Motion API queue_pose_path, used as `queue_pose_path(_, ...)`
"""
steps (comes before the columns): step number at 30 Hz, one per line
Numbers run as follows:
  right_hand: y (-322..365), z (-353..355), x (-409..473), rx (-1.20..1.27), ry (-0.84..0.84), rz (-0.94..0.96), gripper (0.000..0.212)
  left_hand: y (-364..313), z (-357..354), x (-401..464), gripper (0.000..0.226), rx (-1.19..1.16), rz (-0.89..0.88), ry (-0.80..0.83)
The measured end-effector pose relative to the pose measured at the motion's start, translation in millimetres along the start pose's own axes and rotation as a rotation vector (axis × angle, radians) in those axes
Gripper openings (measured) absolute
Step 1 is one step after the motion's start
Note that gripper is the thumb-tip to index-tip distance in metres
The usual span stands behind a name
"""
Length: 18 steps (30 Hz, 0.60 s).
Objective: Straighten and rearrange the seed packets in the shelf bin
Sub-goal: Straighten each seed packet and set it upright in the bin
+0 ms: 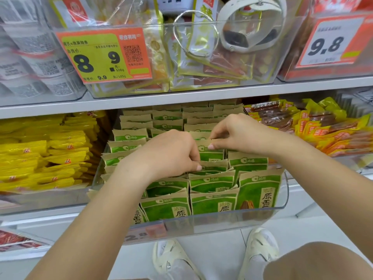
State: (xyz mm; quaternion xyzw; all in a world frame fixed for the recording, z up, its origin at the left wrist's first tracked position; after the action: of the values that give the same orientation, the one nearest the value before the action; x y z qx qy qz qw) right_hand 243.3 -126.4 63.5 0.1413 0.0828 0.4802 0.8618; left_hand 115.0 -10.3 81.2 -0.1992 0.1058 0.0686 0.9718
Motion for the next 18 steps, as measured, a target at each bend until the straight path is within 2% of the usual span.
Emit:
queue_pose_path(7, -8.4, 0.9, -7.8, -0.017, -0.008, -0.042, 0.012, -5.4, -4.5, -10.3, 0.02, 0.024, -0.016, -0.235)
queue_pose_path(12, -6.7, 3.3, -5.0, -0.063, -0.204, -0.068, 0.009, -4.5, 20.6, -22.1, 0.016, -0.061, -0.053, -0.529)
queue_pose_path(16, 0.7, -4.1, -8.2, -0.146, -0.065, -0.063, 0.013, 0.7, 29.4, -27.6, 0.014, -0.114, -0.06, -0.594)
queue_pose_path(18, 0.8, 0.7, -12.3, -0.043, -0.134, -0.085, 0.015, 0.4, 30.0, -32.4, 0.013, -0.156, -0.082, -0.68)
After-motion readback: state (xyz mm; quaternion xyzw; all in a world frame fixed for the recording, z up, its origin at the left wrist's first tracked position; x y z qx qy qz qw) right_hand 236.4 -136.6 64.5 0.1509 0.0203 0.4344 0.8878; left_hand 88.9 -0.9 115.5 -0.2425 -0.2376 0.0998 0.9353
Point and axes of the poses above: each hand's wrist, its own x-axis towards the middle knuckle, its own z-axis out of the back of the hand, y = z × x, the point moved 2 cm from there along x, towards the middle knuckle, and after that the axes turned 4 degrees about -x, right-handed, at the moved point
